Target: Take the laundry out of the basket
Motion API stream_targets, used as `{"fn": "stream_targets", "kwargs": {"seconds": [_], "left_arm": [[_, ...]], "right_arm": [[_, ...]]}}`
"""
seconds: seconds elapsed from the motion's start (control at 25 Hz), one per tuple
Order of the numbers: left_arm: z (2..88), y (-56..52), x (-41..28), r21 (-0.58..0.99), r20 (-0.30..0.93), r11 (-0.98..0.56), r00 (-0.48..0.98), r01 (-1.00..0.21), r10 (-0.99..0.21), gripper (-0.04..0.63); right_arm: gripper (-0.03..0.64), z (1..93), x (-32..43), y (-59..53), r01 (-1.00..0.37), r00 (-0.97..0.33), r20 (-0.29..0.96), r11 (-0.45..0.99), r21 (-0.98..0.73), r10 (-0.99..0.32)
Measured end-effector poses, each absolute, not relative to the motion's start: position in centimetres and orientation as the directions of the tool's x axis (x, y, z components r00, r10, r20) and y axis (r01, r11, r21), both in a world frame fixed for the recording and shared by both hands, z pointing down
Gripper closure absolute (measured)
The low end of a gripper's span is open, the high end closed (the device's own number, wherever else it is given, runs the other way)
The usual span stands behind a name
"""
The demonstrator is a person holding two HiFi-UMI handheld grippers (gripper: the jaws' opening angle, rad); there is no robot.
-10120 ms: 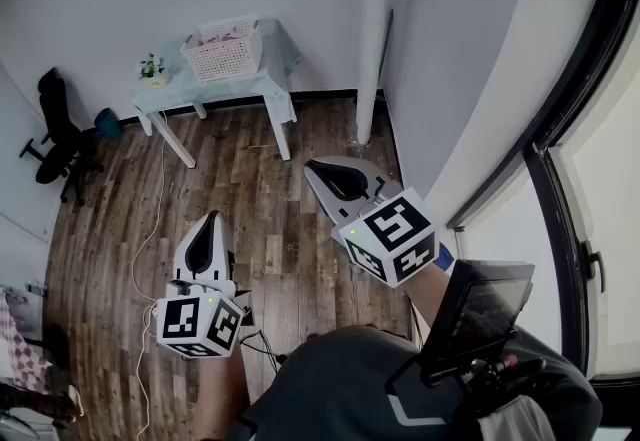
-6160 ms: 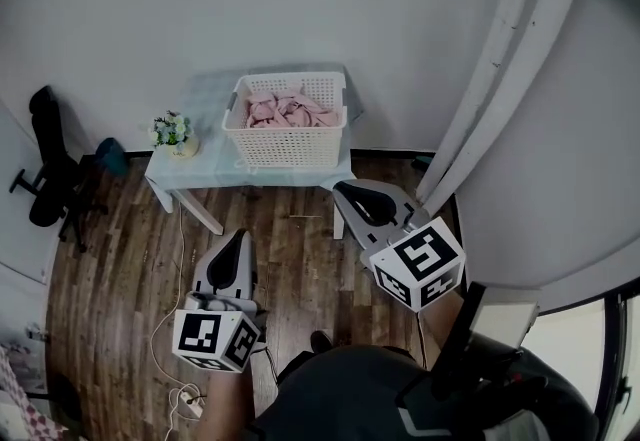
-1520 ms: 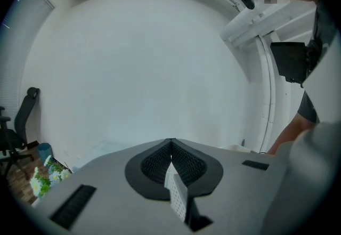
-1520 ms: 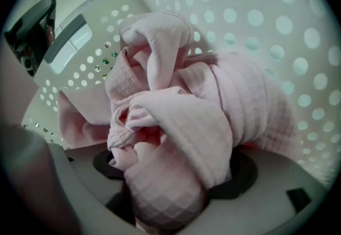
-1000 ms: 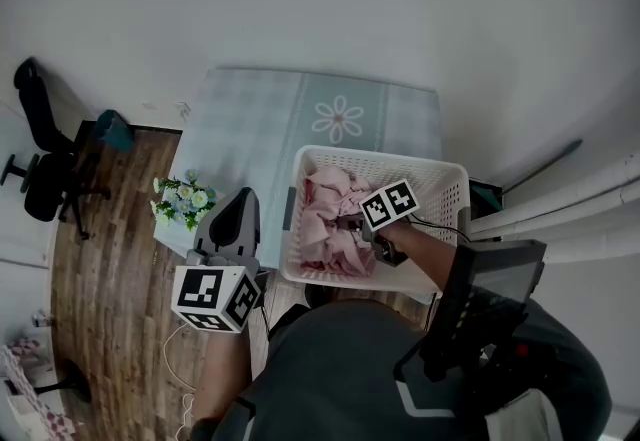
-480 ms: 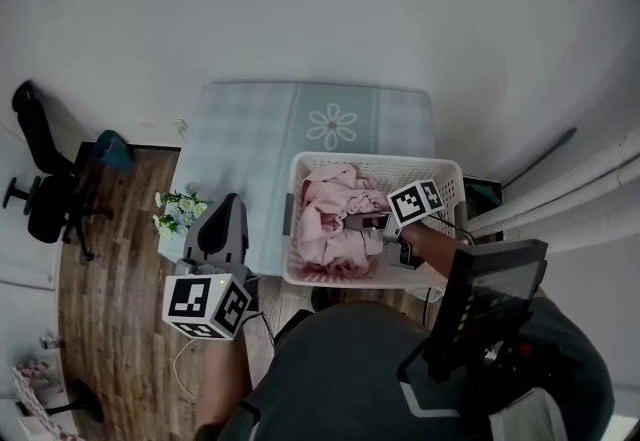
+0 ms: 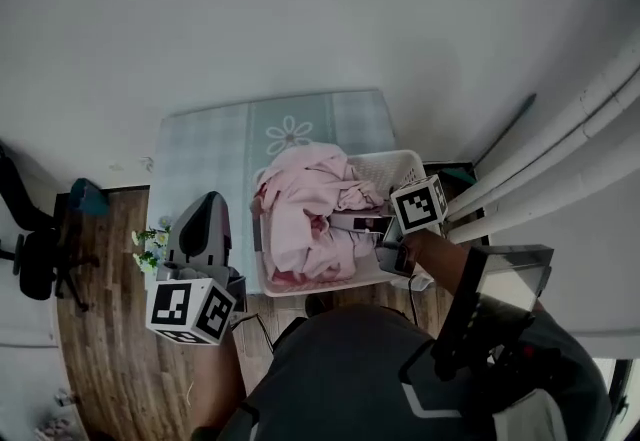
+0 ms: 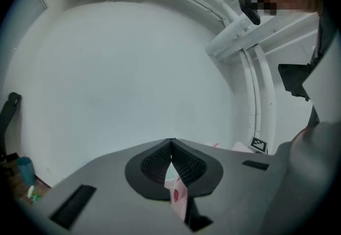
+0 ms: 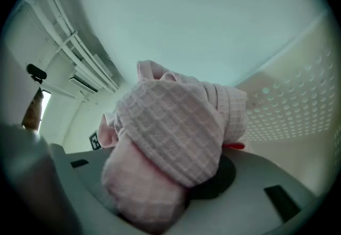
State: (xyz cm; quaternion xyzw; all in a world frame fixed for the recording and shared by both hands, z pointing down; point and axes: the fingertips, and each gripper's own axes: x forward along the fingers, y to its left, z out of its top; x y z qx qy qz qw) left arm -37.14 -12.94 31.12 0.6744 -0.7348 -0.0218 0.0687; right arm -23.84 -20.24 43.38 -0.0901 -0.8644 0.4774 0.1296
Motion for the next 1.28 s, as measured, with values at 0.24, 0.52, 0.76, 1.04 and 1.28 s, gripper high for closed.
{"fn": "stream_targets", "kwargs": {"seconds": [0.24, 0.52, 0.76, 1.04, 1.28], "left_arm": [[28.8, -14.6, -36.0, 0.122, 0.021, -0.012, 0.014, -0.992, -1.0, 0.586], [27.6, -13.6, -38.5, 0.118, -0.04, -0.086, 0.082, -0.989, -0.996, 0.586], [33.9, -9.5, -36.5, 0.192, 0.121, 0.102, -0.08, -0.976, -0.989, 0.586], [33.7, -8.9, -35.0, 0.178, 0.141, 0.1, -0.076, -0.979, -0.987, 0.586], [34.6, -9.1, -34.2, 0.193, 0.143, 0.108, -0.081, -0.975, -0.986, 0.586]], "right_arm": [[0.41, 36.3, -21.3, -20.6, 0.083, -0.991, -0.004, 0.58, -0.81, 0.136], [0.41, 30.0, -21.6, -19.8, 0.108, -0.99, -0.144, 0.659, -0.745, -0.001], [0.41, 32.8, -21.3, -19.7, 0.137, -0.99, -0.1, 0.583, -0.801, 0.095], [0.408, 32.1, -21.2, -20.4, 0.076, -0.997, -0.062, 0.652, -0.755, 0.045], [0.408, 32.1, -21.0, -20.6, 0.055, -0.998, -0.051, 0.677, -0.734, 0.026]]}}
